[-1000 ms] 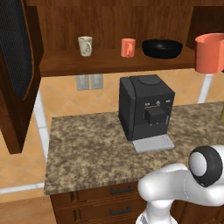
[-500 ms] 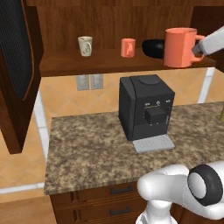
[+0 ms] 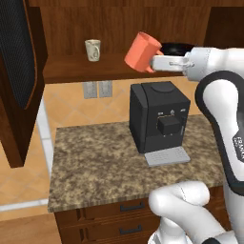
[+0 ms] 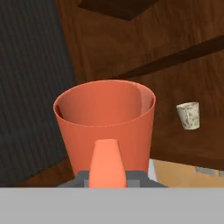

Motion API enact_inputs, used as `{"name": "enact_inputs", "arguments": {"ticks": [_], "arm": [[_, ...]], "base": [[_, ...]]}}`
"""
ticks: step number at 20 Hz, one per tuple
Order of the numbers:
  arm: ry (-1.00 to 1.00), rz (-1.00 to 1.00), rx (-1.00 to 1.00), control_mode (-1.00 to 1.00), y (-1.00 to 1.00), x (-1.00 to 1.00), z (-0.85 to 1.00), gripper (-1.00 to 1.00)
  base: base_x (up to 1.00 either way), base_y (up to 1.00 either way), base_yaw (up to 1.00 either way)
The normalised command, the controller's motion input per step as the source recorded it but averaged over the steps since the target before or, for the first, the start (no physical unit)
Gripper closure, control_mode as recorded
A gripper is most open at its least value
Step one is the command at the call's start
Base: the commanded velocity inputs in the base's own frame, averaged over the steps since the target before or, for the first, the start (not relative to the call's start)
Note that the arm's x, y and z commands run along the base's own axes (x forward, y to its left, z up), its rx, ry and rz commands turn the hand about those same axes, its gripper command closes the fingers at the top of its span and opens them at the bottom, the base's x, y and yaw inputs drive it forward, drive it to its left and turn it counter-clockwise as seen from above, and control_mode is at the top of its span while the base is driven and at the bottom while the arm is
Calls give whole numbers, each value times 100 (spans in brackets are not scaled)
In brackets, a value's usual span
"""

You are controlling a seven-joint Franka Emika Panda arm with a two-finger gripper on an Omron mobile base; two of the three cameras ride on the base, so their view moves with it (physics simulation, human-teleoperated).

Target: Gather all objects into one cabinet and sort the glasses and bowls to opposite sides.

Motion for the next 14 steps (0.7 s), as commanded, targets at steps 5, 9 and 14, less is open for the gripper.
{"name": "enact_inputs", "arguments": {"ticks": [5, 9, 14], "arm": [[38, -4, -10, -100, -24, 90, 97, 100], [33, -11, -34, -100, -6, 36, 71, 100], [5, -9, -31, -100, 0, 26, -53, 100]], "base": [[0, 0, 0], [0, 0, 0], [0, 0, 0]]}}
